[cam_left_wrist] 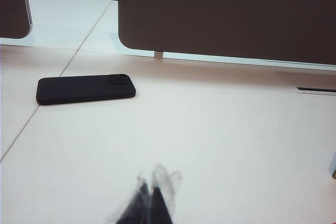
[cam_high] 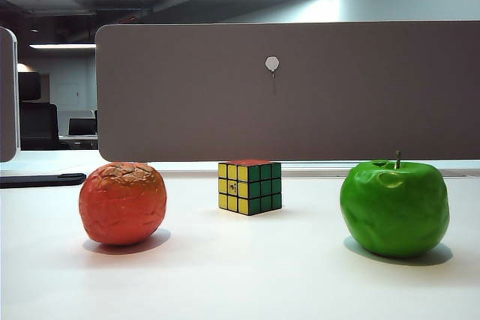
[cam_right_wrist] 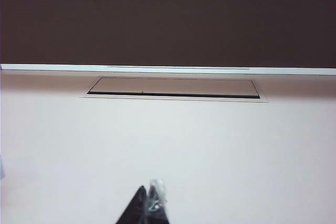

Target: Move all the fruits on the tabletop near the face of the Rubik's cube that has the color most similar to each fruit.

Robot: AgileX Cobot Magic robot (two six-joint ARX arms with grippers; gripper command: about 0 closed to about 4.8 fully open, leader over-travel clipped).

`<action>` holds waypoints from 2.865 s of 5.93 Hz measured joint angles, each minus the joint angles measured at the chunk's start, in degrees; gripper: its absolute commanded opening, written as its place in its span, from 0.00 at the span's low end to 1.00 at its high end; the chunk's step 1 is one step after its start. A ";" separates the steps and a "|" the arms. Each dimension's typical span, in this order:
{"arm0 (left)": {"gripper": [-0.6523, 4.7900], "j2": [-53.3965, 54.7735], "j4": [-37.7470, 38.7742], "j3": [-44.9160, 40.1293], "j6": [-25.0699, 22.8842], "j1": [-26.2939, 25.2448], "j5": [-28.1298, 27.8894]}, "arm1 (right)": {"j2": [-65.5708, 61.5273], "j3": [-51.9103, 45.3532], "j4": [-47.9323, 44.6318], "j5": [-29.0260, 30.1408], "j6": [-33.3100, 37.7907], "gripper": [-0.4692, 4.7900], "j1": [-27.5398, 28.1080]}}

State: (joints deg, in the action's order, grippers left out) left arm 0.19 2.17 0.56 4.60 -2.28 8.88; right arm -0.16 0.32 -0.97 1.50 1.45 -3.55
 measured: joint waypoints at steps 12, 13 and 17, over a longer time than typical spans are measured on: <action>0.11 4.90 13.07 10.58 -0.07 11.78 14.27 | -25.40 30.82 31.39 14.67 -2.82 0.09 -0.04; 0.11 8.63 12.61 10.60 -2.62 16.68 10.97 | -29.53 30.99 31.91 16.20 -2.82 0.09 -2.27; 0.11 23.89 -4.39 10.60 -6.10 22.27 6.45 | -46.42 31.02 32.26 2.71 -2.84 0.09 -18.62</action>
State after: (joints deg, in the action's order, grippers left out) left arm 24.08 -2.22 11.16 -1.50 19.99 15.33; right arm -46.59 31.33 31.29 4.21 -1.39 -22.17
